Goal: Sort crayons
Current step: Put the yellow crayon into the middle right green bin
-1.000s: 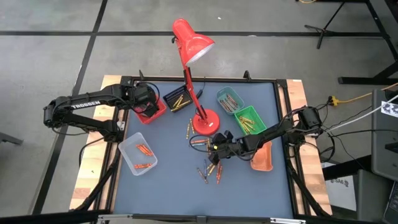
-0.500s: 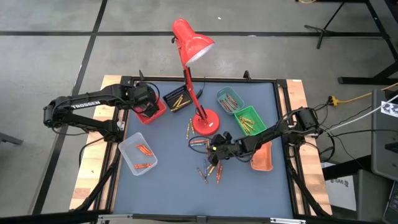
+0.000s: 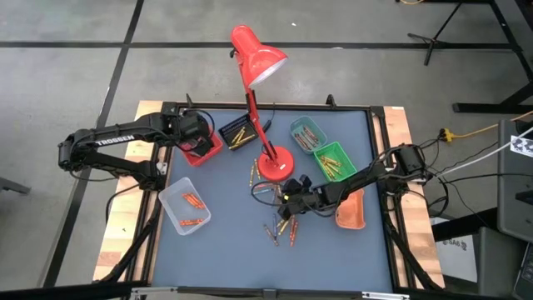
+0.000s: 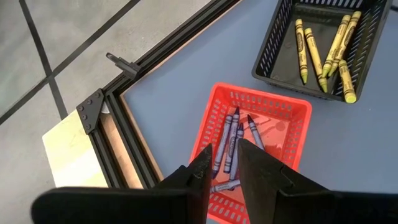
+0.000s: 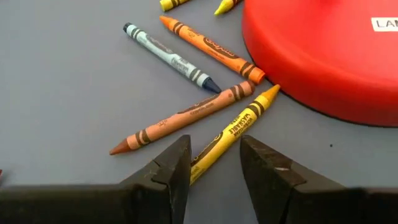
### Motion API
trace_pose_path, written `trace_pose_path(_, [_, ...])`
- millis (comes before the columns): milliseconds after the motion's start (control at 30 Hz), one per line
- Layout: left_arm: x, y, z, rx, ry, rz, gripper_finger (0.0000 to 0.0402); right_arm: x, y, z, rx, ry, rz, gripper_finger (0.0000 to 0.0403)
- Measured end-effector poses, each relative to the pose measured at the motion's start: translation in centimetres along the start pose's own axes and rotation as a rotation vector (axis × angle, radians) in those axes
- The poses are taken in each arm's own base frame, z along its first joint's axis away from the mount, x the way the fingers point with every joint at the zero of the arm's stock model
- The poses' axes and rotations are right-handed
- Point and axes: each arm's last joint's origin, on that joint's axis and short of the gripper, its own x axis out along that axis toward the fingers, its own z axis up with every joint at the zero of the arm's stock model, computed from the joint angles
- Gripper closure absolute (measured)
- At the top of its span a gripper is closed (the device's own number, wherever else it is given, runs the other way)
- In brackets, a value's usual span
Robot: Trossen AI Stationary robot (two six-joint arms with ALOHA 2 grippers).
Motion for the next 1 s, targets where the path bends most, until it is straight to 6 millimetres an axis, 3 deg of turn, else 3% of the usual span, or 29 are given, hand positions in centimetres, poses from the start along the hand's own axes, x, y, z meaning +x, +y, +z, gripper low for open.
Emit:
trace_pose_path(333, [0.00,-0.03,0.05,-0.003,-0.004,-0.003,0.0342,-0.59,0.04,0.71,-0.098,0.118,-0.171,0.0262])
trace_pose_path(633, [0.00,-0.03,0.05,-0.003,-0.005,-0.003,0.0342,-0.79,-0.02,0.67,-0.115,0.166,-0.174,0.0268])
trace_pose_path(1000, [-0.09,-0.18,-0.02,0.005,-0.005,-0.013,0.0342,-0.82,0.02,0.62,-0.115,0.187,-0.157,0.0369])
